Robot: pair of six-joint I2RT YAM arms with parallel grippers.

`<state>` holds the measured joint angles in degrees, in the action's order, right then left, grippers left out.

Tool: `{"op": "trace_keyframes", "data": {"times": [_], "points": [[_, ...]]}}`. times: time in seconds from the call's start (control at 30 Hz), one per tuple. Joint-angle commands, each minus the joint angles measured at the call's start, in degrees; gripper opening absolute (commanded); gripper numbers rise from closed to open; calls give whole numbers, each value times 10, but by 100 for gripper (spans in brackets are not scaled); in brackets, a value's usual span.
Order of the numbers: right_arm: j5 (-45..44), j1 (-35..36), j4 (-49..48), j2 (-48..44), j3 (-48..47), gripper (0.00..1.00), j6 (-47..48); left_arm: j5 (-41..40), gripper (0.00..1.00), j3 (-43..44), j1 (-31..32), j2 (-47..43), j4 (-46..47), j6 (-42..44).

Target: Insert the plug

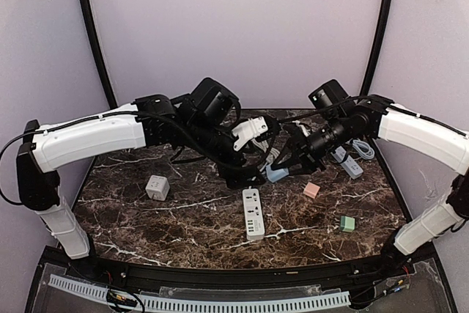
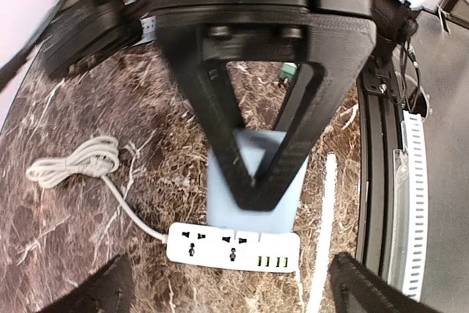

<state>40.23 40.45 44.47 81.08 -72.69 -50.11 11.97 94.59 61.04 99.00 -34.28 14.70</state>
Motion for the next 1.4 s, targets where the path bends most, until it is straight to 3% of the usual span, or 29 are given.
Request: {"op": "trace_keyframes", "data": {"times": [0.0,0.3,0.53,0.97,1.37], "points": [[-55,-3,23,-19,-6,0,19,-50,98,-32,2,-60,14,-40],[-148,-2,69,2,-57,0,26,-187,99,-71,2,-130,14,-90],[-204,0,92,1,-90,0,-23,-310,99,-84,2,-187,-43,-95],[-280,44,109,28,-130,0,-106,-342,99,-157,2,-277,-74,-110],[-331,131,136,178,-221,0,-72,-348,99,-228,1,-319,-68,-181]]}}
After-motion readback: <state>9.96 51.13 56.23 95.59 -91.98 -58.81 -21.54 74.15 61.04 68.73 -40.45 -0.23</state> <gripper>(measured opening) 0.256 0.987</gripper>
